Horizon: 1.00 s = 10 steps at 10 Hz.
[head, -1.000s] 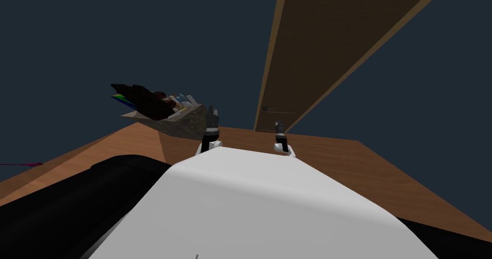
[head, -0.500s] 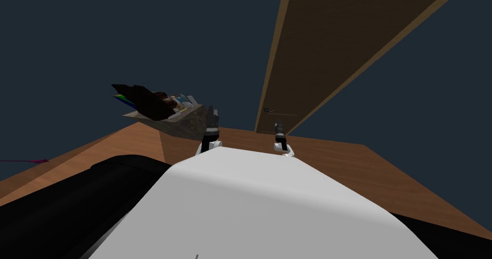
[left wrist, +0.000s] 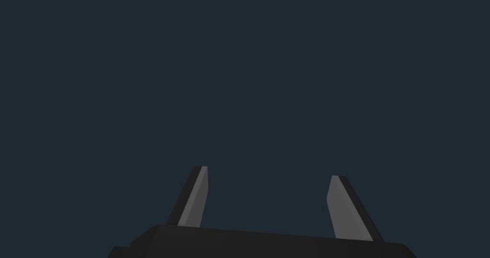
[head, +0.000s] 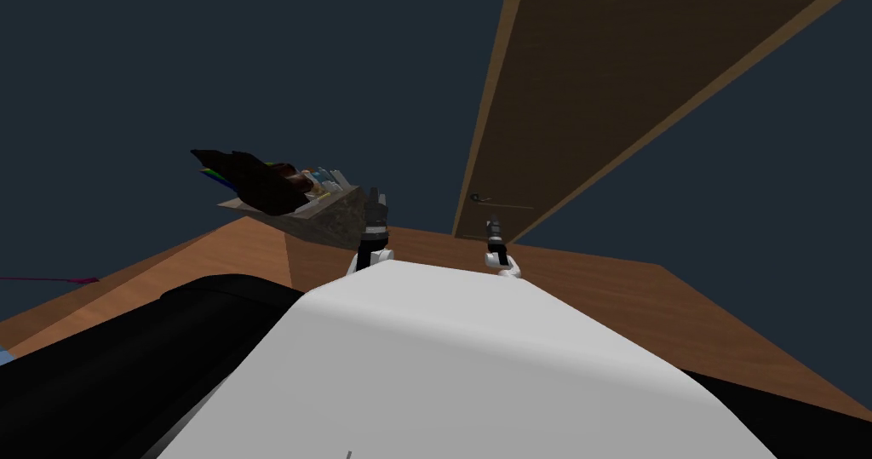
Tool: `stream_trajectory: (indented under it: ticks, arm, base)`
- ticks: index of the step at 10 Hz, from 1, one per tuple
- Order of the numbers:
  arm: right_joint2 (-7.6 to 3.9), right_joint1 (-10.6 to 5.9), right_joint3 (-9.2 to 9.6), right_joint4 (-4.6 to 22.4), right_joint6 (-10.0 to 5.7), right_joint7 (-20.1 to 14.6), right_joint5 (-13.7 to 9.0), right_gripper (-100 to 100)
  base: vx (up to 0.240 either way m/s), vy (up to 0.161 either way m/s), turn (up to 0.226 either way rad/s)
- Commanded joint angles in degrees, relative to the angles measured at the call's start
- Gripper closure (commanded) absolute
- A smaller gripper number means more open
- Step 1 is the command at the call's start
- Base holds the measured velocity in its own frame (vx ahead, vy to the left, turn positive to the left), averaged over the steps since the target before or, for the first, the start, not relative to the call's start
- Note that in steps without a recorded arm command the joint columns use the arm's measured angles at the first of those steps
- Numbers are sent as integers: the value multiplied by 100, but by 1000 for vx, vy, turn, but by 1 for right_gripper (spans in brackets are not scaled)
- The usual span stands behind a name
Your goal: Pull the door open
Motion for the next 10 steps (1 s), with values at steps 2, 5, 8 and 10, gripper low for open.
stream_trajectory:
  ticks: [2,5,8,10]
  arm:
    - [-26,-110,-29,301,-28,-8,-20,-100]
    - [-66,-327,-79,771,-70,-17,-54,-100]
    - [-93,-470,-113,1104,-97,-23,-76,-100]
    - [-126,-656,-156,1512,-133,-31,-106,-100]
  base:
    - [75,-2,27]
    - [71,-8,34]
    - [76,-10,26]
    - [97,-11,44]
